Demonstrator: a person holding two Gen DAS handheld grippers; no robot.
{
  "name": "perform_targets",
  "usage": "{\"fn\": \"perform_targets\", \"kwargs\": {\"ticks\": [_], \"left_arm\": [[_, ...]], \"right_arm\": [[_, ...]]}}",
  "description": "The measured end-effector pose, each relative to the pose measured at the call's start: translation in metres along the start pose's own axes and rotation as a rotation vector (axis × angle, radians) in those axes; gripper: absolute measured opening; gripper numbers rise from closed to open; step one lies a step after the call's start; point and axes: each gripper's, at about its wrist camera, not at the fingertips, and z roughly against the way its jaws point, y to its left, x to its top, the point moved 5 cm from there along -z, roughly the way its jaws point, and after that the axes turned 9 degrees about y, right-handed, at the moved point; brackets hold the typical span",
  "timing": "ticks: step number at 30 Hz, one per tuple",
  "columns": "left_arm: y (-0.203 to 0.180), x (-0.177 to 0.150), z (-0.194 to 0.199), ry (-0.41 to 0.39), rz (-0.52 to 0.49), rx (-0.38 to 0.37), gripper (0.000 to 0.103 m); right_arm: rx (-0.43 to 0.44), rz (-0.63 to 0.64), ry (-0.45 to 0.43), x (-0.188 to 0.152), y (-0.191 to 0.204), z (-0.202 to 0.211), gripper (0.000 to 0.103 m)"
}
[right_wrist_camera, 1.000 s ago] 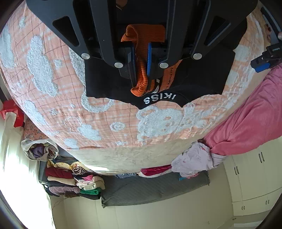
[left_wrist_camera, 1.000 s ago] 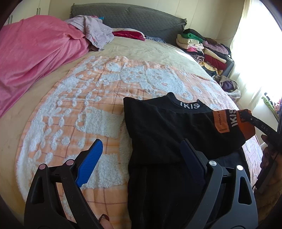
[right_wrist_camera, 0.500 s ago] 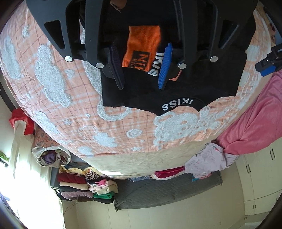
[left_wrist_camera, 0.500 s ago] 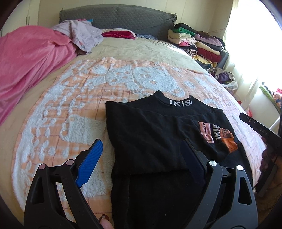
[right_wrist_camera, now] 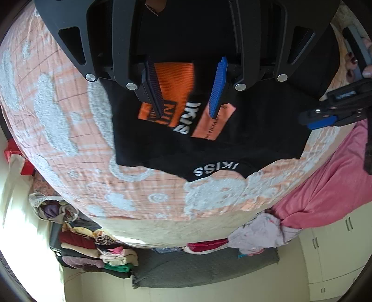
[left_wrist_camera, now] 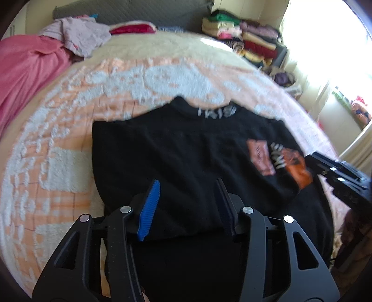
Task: Fold small clothes
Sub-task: 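Move both open tools along the shirt toward its hem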
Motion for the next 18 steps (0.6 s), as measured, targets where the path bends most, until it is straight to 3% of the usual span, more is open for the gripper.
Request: {"fn": "perform_targets", "kwargs": {"ticks": [3,8,12,18], "left_arm": [[0.008,-0.007,-0.017,0.054,0.015,0.025,0.040],[0.015,-0.014,-0.019,0.051,0.035,-0.013,0.040],[0.015,-0.015,-0.018,0.050,0.033,-0.019,0.041],[0.015,-0.017,-0.017,0.043,0.035,-0.024,0.041]], "right_arm": [[0.021,0.035,0.019,0.000,0.015,-0.007,0.040],[0.037,0.090,0.072,-0.005,0.034,-0.025,0.040],[0.012,0.062,0.166,-0.016,0.028,-0.047,0.037],[0.046,0.012,0.154,-0.023,0.024,-0.048,0.037]]}}
